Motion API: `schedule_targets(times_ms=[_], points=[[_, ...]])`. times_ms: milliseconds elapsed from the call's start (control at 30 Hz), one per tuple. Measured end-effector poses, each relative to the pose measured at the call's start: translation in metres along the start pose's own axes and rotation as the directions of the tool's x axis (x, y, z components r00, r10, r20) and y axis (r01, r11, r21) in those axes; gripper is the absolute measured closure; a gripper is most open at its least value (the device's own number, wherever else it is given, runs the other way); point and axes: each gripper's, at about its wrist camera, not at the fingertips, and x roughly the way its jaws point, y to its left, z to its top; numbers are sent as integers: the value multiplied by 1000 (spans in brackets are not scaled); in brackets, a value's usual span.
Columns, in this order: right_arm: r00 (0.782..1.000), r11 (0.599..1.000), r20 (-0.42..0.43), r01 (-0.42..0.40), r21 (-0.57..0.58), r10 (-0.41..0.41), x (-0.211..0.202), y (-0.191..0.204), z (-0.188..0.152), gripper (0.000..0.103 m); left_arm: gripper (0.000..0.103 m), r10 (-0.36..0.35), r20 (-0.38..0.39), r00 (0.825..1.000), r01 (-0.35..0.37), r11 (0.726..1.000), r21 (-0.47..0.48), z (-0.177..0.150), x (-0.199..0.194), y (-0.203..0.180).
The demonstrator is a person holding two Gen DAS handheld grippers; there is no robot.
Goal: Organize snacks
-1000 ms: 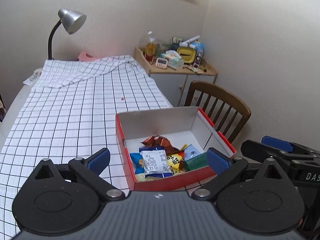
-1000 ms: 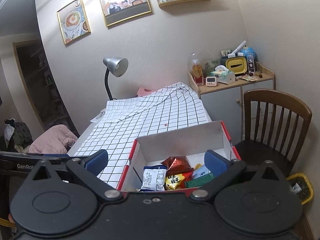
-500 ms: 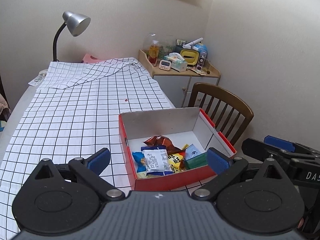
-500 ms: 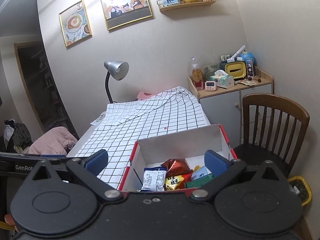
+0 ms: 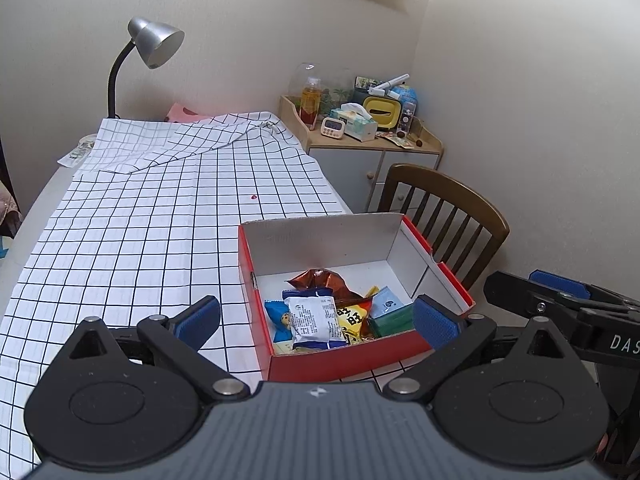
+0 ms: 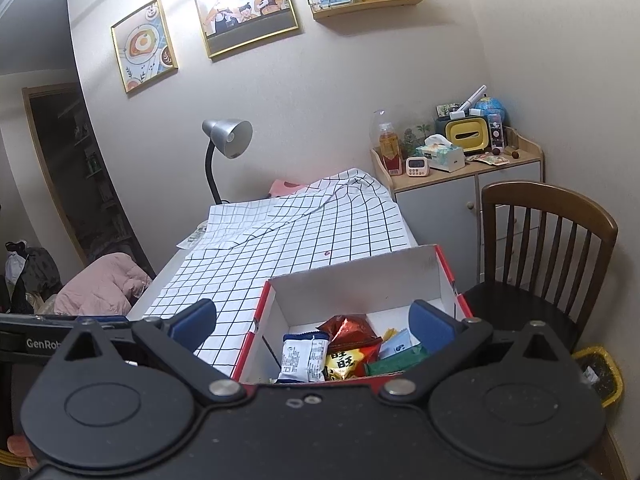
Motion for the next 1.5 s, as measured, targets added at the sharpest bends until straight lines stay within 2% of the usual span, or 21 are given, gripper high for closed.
schedule_targets(times_ms=[967, 1500], points=[[1000, 1000, -22, 17, -7, -17, 4, 0, 2, 0, 0, 6, 8, 1000, -6, 1000, 9, 3, 2, -3], [998, 1000, -52, 25, -5, -25, 6, -3, -2, 0, 0, 6, -17, 1000, -6, 1000, 6, -5, 5, -5]])
